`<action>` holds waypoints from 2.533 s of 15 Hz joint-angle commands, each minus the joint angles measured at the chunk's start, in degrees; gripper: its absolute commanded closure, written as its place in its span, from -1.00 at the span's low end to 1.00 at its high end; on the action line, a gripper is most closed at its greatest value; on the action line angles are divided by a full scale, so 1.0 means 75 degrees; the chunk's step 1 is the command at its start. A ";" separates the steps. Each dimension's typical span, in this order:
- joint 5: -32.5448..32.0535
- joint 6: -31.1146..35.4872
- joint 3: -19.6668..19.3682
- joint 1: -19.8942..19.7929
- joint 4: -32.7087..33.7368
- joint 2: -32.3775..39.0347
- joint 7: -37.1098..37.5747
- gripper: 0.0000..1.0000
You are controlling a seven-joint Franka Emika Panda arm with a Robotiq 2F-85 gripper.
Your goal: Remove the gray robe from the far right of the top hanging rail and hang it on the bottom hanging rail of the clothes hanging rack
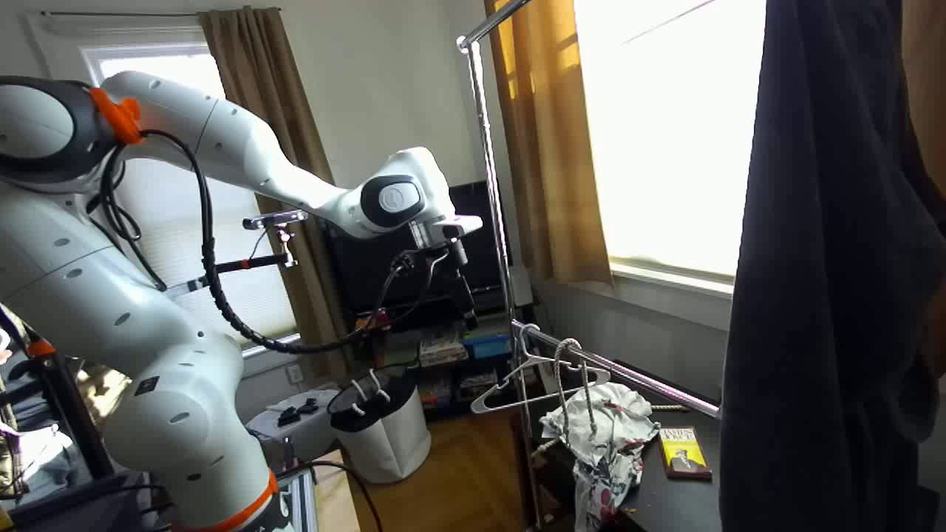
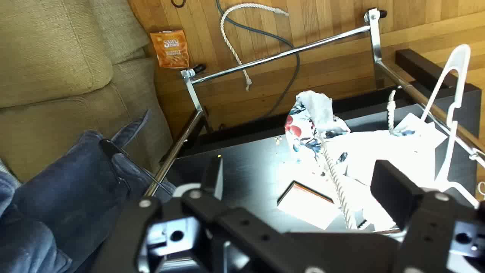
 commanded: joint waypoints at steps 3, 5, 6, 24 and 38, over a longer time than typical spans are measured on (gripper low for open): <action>-0.0083 -0.0026 -0.0171 0.0176 0.0013 0.0036 0.0059 -1.00; -0.0084 -0.0026 -0.0172 0.0177 0.0013 0.0042 0.0059 -1.00; -0.0084 -0.0026 -0.0172 0.0177 0.0013 0.0043 0.0059 -1.00; -0.0146 0.1890 -0.0236 0.0095 -0.0302 0.0078 0.0363 -1.00; -0.0099 0.1432 -0.0728 -0.0098 0.0165 -0.0163 -0.0245 -1.00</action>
